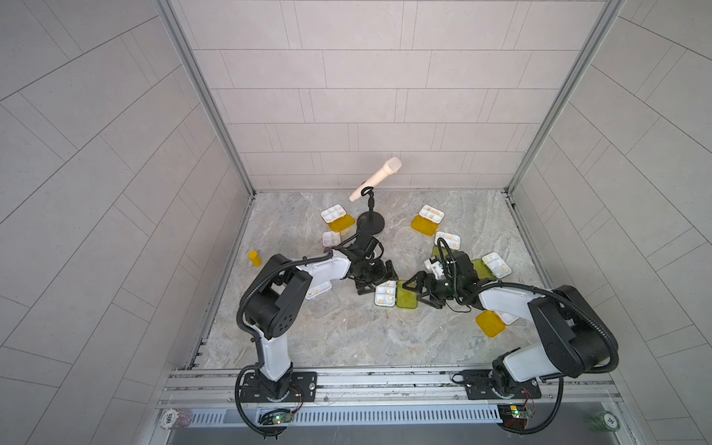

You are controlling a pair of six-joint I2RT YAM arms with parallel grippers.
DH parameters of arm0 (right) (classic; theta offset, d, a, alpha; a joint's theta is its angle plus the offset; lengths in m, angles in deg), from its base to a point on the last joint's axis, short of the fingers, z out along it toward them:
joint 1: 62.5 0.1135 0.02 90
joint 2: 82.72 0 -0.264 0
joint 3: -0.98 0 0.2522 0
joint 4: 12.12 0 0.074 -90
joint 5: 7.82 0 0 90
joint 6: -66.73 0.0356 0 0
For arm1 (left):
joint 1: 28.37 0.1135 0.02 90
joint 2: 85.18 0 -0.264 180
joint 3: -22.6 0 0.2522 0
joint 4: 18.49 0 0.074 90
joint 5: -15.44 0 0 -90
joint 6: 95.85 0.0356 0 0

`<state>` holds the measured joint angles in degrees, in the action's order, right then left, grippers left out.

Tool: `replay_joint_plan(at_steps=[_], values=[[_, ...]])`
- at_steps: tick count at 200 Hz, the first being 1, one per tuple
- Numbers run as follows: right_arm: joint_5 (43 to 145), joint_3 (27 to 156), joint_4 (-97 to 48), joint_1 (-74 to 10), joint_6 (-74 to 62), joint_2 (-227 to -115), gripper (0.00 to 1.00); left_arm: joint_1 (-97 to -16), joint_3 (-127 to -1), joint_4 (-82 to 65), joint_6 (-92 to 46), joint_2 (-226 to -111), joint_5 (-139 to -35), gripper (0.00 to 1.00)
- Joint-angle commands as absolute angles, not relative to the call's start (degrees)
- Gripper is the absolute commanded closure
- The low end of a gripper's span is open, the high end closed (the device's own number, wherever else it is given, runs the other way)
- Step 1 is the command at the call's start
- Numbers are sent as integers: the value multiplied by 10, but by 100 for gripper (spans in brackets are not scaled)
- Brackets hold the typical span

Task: Close pillboxes
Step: Close the lid on the pillbox.

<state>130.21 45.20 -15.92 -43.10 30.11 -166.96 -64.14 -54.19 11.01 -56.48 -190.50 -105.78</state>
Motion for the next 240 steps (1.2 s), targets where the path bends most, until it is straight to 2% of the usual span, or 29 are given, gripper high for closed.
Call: replay_joint_plan(at_steps=[1,176,240], values=[[1308,448,-152,-429,306,-1651,6,-645,-541,111,-569,-1914,-1059,0],[1298,491,-190,-404,306,-1611,6,-640,-550,129,-555,-1882,-1040,0],[1249,545,-211,-358,288,-1647,6,-544,-543,126,-557,-1808,-1031,0]])
